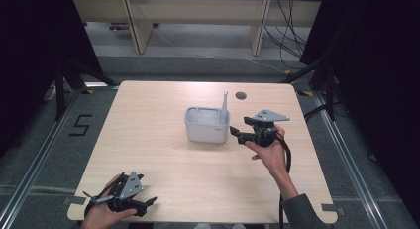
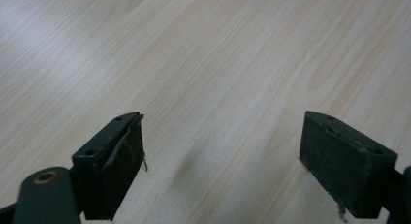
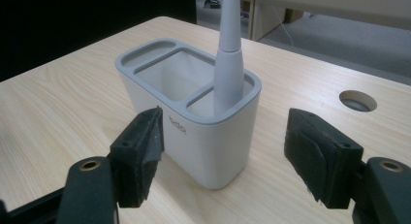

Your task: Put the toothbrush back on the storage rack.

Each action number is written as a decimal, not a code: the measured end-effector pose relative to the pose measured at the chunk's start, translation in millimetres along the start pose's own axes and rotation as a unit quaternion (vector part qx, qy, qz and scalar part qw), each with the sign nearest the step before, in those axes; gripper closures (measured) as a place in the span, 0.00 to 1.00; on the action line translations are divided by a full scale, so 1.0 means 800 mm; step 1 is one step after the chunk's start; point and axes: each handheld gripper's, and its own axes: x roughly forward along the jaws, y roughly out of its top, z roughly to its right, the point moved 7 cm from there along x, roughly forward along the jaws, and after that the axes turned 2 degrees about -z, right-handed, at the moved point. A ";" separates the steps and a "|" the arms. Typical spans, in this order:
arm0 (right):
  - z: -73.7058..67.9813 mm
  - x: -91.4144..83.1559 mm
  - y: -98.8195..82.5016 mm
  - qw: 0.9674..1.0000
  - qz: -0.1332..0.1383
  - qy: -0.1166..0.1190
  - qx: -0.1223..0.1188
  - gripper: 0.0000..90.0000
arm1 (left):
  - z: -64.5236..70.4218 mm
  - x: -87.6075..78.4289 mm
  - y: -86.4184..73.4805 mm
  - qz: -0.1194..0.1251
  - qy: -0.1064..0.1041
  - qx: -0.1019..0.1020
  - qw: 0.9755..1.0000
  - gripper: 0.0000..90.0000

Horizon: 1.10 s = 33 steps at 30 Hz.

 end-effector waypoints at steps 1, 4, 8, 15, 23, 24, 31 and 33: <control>0.001 0.000 0.000 1.000 0.003 0.000 -0.008 0.34 | 0.000 0.000 0.000 0.002 0.000 -0.002 1.000 0.17; -0.001 -0.002 -0.003 1.000 0.004 0.007 -0.011 0.33 | 0.001 0.000 0.001 0.003 -0.002 -0.002 1.000 0.17; -0.001 -0.006 -0.011 1.000 -0.001 0.001 -0.015 0.33 | 0.001 -0.001 0.001 0.003 0.000 -0.002 1.000 0.17; -0.004 -0.016 -0.026 1.000 -0.010 0.000 -0.012 0.33 | 0.001 0.000 0.001 0.002 0.000 -0.002 1.000 0.17; -0.010 -0.023 -0.037 1.000 -0.011 0.007 -0.014 0.32 | 0.001 -0.001 0.001 0.002 0.000 -0.002 1.000 0.17; -0.013 -0.023 -0.038 1.000 -0.012 0.013 -0.008 0.32 | 0.001 -0.001 0.001 0.002 0.001 -0.001 1.000 0.17; -0.020 -0.027 -0.046 1.000 -0.017 0.016 -0.014 0.31 | 0.001 -0.001 0.001 0.003 0.000 -0.002 1.000 0.17; -0.024 -0.028 -0.048 1.000 -0.015 0.019 -0.004 0.31 | 0.001 -0.001 0.001 0.003 -0.003 -0.002 1.000 0.17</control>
